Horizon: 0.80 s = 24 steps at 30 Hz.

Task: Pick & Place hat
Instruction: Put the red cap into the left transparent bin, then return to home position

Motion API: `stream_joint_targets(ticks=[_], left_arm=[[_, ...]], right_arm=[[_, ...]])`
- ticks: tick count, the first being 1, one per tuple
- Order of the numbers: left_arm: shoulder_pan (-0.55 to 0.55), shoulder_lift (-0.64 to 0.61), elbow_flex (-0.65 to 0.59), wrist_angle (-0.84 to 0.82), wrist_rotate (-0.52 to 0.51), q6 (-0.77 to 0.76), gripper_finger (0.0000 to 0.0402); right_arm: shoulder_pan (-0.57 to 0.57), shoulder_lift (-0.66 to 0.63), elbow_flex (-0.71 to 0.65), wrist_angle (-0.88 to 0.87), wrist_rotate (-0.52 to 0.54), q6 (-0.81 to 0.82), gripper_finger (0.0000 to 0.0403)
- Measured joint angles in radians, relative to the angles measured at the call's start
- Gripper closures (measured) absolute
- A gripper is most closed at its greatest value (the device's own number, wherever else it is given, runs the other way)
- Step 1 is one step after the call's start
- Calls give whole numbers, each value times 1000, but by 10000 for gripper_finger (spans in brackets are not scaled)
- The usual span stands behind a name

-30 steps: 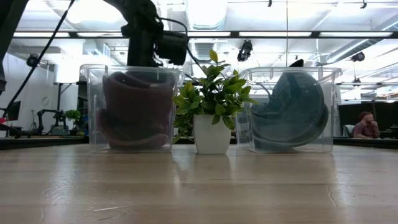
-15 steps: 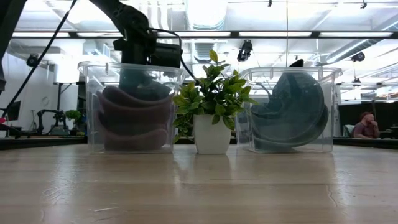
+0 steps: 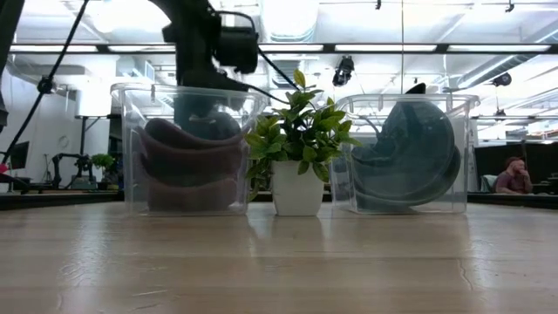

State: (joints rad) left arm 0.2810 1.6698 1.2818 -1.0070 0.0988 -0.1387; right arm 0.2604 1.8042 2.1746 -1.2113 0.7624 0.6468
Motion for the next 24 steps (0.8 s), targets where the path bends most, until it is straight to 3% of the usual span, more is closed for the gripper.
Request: stream_joint_targets(ticks=[8, 12, 20, 24], left_arm=[[-3, -5, 187, -169, -1, 26, 401], [-10, -30, 281, -187, 35, 32, 401], [-11, -281, 283, 63, 130, -10, 401], [-13, -456, 208, 270, 135, -101, 401]], right_arm=[[-1, 0, 0, 20, 10, -18, 394], [-2, 0, 0, -7, 85, -45, 394], [-2, -1, -2, -77, 127, -8, 394], [-23, -2, -15, -72, 18, -96, 394]])
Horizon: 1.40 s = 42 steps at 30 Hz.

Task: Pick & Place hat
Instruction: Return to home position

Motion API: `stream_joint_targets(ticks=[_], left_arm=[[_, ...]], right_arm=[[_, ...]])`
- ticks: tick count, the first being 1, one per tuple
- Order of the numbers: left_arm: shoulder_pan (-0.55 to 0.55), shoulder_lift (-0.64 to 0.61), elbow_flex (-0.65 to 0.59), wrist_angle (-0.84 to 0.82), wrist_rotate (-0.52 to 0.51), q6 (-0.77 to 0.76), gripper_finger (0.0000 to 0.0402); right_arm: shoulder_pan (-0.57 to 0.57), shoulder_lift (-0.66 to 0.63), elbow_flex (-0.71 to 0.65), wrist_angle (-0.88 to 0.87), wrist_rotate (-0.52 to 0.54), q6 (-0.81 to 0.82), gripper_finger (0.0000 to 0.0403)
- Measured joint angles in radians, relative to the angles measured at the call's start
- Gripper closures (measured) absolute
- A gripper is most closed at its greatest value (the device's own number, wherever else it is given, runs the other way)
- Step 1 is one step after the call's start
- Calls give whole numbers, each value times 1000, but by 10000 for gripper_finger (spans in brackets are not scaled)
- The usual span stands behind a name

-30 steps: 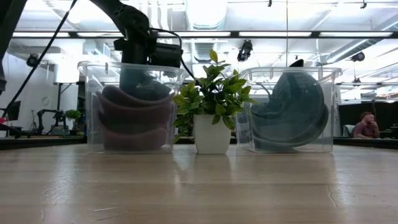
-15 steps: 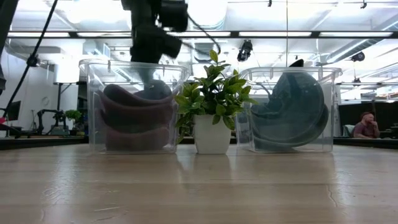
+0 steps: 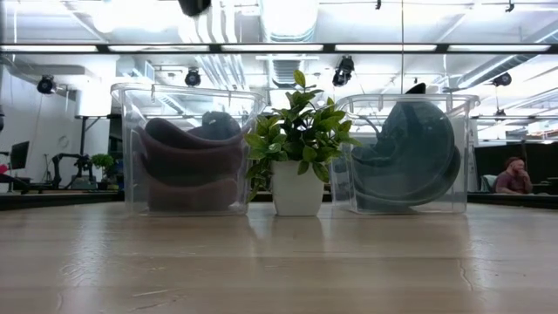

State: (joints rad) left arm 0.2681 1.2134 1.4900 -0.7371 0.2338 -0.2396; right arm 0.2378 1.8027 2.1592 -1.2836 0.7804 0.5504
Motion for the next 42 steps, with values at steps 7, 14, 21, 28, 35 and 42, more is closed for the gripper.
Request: stream_joint_targets(ticks=[7, 14, 21, 28, 35, 42], left_arm=[[-1, -246, -136, 323, -4, -140, 401], [-1, -376, -189, 353, -37, -187, 354], [-1, -443, -191, 214, -161, -149, 299], [-1, -506, -203, 81, -207, -145, 381], [-1, -606, -260, 85, -207, -115, 400], [-1, -695, -308, 84, -328, -150, 401]], right_arm=[[-73, 1, -43, 275, -278, -100, 393], [-119, -4, -41, 585, -440, -237, 336], [-151, -65, -52, 466, -473, -306, 306], [-151, -225, -214, 503, -534, -429, 394], [-153, -484, -596, 759, -543, -454, 395], [-158, -758, -954, 888, -430, -381, 394]])
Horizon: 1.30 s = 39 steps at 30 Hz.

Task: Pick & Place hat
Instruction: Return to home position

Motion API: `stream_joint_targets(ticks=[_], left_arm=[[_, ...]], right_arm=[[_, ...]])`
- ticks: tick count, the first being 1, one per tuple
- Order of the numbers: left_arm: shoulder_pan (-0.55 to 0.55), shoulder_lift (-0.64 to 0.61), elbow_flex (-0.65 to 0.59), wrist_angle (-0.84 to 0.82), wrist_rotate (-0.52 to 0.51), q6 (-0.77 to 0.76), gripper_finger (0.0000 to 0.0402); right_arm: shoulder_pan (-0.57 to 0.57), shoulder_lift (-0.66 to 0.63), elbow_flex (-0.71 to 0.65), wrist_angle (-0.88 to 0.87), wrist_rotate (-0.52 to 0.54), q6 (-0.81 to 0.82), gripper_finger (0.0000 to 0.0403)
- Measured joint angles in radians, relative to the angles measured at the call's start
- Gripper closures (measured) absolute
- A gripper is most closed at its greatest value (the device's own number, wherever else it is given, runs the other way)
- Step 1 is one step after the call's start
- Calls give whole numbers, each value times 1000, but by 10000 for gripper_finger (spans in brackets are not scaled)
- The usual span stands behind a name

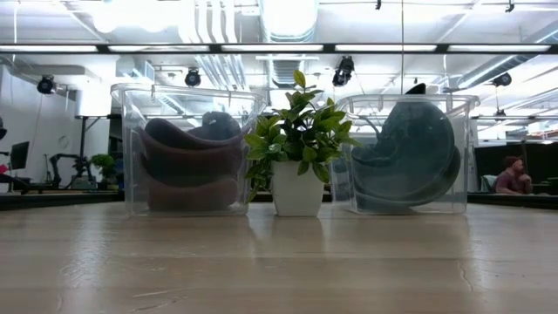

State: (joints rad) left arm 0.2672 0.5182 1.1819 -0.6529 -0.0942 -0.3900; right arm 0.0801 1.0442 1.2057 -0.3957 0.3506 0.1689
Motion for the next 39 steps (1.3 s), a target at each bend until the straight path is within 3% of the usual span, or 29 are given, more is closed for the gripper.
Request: stream_joint_targets(ticks=[3, 7, 13, 23, 27, 32, 39], left_arm=[[0, -19, -15, -77, -44, 57, 401], [0, -50, -59, -167, -4, 110, 401], [0, -103, -222, -18, 208, 240, 401], [0, -261, -542, 271, 217, 204, 401], [0, -341, -665, 399, 308, 185, 401], [0, -453, -783, 445, 407, 143, 401], [0, -511, -862, 462, 401, 135, 401]], right_arm=[[-1, -95, -108, -25, 70, -15, 394], [0, -210, -250, -41, 53, 20, 394], [0, -340, -483, 129, 20, 30, 394], [0, -509, -822, 491, -150, -14, 394], [2, -582, -927, 664, -179, -22, 394], [2, -696, -1021, 694, -256, -46, 394], [2, -834, -1107, 693, -300, -42, 394]])
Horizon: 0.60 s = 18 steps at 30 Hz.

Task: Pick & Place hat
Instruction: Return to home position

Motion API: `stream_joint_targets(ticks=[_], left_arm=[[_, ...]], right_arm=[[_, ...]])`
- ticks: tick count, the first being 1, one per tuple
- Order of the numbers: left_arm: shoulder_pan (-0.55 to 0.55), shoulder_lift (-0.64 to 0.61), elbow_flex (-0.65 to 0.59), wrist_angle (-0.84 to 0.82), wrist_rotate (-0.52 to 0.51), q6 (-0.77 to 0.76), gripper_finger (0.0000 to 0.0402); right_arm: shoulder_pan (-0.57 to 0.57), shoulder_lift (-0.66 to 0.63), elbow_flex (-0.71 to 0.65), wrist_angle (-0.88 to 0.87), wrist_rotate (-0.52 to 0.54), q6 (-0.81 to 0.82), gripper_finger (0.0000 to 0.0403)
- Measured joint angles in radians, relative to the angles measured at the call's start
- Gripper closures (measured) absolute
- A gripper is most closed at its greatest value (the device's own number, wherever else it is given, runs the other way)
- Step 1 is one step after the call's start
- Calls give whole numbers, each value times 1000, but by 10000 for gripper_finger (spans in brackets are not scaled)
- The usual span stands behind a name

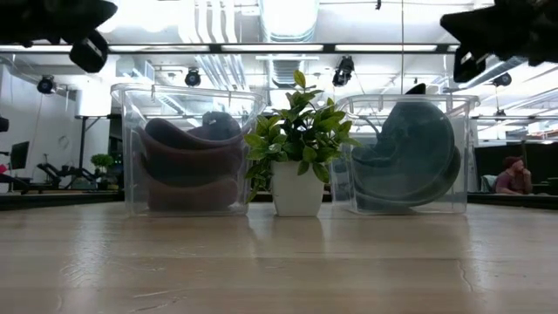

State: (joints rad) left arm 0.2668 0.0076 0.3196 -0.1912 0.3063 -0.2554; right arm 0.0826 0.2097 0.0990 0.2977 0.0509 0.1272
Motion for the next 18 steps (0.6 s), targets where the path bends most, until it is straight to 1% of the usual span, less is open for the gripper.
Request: stream_joint_targets(ticks=[7, 10, 14, 18], left_arm=[[0, -6, -54, 5, -1, -5, 401], [0, -6, -90, 16, -16, -8, 401], [0, -6, -140, 102, -58, -9, 401], [0, -6, -211, 182, -100, -26, 401]], right_arm=[[0, -115, -77, -3, -3, 7, 394], [0, -143, -89, -7, -2, -4, 394], [0, -164, -88, -8, -2, -30, 394], [0, -176, -89, -92, 2, -48, 394]])
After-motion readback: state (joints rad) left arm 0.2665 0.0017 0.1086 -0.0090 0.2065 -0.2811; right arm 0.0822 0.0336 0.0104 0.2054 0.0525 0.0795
